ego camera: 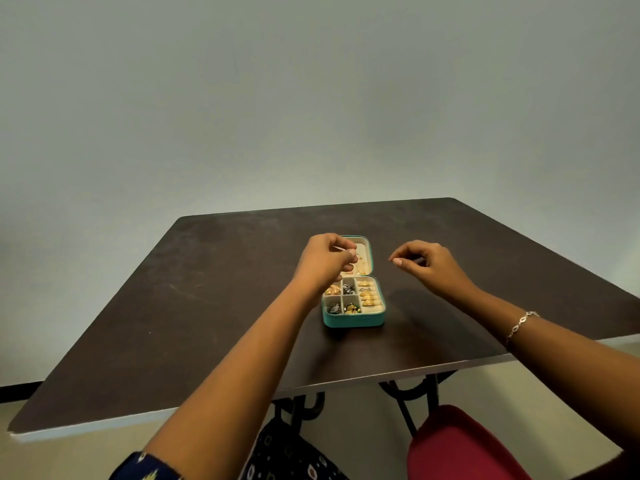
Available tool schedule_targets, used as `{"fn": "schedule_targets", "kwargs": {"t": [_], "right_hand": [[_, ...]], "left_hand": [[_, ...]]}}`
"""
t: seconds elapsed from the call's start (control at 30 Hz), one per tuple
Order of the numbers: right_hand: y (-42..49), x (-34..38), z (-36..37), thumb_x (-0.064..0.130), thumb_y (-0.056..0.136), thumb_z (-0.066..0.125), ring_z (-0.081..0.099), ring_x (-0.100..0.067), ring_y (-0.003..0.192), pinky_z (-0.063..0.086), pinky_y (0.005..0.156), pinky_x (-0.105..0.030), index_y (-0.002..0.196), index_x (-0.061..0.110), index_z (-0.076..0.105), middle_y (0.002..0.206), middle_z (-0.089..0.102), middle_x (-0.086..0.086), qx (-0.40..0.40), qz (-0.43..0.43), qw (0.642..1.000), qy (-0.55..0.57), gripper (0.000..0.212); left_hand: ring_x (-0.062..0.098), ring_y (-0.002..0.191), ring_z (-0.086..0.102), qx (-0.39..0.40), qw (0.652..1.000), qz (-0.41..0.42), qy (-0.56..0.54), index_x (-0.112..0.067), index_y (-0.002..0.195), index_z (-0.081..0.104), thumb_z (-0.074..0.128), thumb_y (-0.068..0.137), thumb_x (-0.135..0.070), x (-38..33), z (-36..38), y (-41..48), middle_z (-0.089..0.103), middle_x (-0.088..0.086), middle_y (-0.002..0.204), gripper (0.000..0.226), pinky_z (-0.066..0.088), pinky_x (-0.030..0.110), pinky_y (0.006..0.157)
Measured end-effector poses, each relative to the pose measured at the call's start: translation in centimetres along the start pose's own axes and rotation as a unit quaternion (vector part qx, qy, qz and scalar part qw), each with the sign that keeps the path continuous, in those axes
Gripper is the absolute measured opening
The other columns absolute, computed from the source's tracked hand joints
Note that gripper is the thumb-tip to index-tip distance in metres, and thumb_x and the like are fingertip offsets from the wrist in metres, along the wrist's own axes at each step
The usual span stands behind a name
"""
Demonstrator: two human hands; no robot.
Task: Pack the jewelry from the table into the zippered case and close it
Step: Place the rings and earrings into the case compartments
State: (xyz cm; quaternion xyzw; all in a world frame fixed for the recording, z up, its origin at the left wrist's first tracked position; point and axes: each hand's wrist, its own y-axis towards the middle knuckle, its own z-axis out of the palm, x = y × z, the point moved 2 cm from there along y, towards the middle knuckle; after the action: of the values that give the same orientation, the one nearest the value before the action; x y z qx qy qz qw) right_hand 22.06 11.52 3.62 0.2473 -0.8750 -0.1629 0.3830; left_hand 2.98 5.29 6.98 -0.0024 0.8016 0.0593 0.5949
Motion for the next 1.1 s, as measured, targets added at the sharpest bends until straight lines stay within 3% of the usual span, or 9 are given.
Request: {"fn": "schedule_targets", "kwargs": {"t": [0.2,0.4,0.5,0.6,0.77,0.93,1.1], "right_hand": [[-2.9,-4.6,-4.9,0.013,0.083,0.066,0.062,-0.009,0.080,0.045,0.066,-0.010,0.084,0.014,0.069,0.086,0.068,0.000,-0.018,0.016,0.999,-0.029,0.004],[-3.9,-8.9,-7.0,0.009,0.081,0.067,0.062,-0.021,0.079,0.047,0.069,-0.030,0.080,0.014,0.069,0.083,0.069,-0.004,-0.054,0.070,0.994,-0.063,0.005],[-3.8,-10.6,-7.0,0.008,0.081,0.066,0.061,-0.022,0.082,0.045,0.072,-0.029,0.082,0.012,0.069,0.085,0.068,-0.006,-0.061,0.105,0.990,-0.067,0.005],[-3.7,-11.5,-6.3,0.008,0.081,0.066,0.060,-0.021,0.085,0.044,0.075,-0.028,0.083,0.012,0.068,0.089,0.067,-0.007,-0.056,0.127,0.988,-0.063,0.006],[-3.4,-12.5,-5.3,0.009,0.079,0.067,0.058,-0.022,0.088,0.044,0.077,-0.029,0.087,0.012,0.068,0.094,0.063,-0.008,-0.038,0.130,0.987,-0.085,0.009],[-2.5,-13.2,-5.4,0.013,0.080,0.067,0.054,-0.020,0.094,0.036,0.077,-0.023,0.098,0.014,0.068,0.103,0.056,-0.009,-0.056,0.152,0.984,-0.072,0.018],[-1.1,-14.2,-5.0,0.006,0.085,0.058,0.052,-0.019,0.100,0.029,0.074,-0.011,0.101,0.014,0.068,0.107,0.054,-0.011,-0.048,0.151,0.986,-0.051,0.020]], "left_hand": [[0.017,0.079,0.061,0.024,0.999,0.024,0.027,-0.013,0.088,0.062,0.056,0.088,-0.008,1.0,3.1,-1.4,0.068,0.015,0.095,0.007,0.052,0.036,0.077],[0.019,0.082,0.060,0.028,0.999,0.019,0.035,-0.017,0.082,0.059,0.054,0.089,-0.007,1.5,6.9,-1.1,0.066,0.013,0.090,0.013,0.050,0.034,0.076],[0.025,0.088,0.063,0.029,0.998,0.032,0.047,-0.023,0.076,0.058,0.056,0.088,-0.008,1.6,9.8,-0.7,0.067,0.012,0.092,0.019,0.051,0.038,0.083],[0.020,0.091,0.064,0.040,0.997,0.032,0.065,-0.028,0.075,0.059,0.056,0.087,-0.011,2.1,13.1,-0.1,0.068,0.006,0.093,0.020,0.053,0.041,0.086],[0.012,0.086,0.060,-0.035,0.995,0.050,0.085,-0.016,0.088,0.065,0.055,0.087,-0.011,2.7,16.6,1.3,0.066,0.000,0.090,0.011,0.047,0.024,0.079],[0.019,0.077,0.061,-0.096,0.988,0.087,0.083,-0.011,0.085,0.063,0.053,0.085,-0.004,3.5,17.9,3.2,0.063,0.000,0.081,0.012,0.052,0.035,0.076],[0.020,0.084,0.061,-0.107,0.983,0.103,0.104,-0.010,0.086,0.063,0.053,0.084,-0.003,3.8,18.7,5.5,0.067,0.005,0.087,0.012,0.047,0.032,0.077]]}}
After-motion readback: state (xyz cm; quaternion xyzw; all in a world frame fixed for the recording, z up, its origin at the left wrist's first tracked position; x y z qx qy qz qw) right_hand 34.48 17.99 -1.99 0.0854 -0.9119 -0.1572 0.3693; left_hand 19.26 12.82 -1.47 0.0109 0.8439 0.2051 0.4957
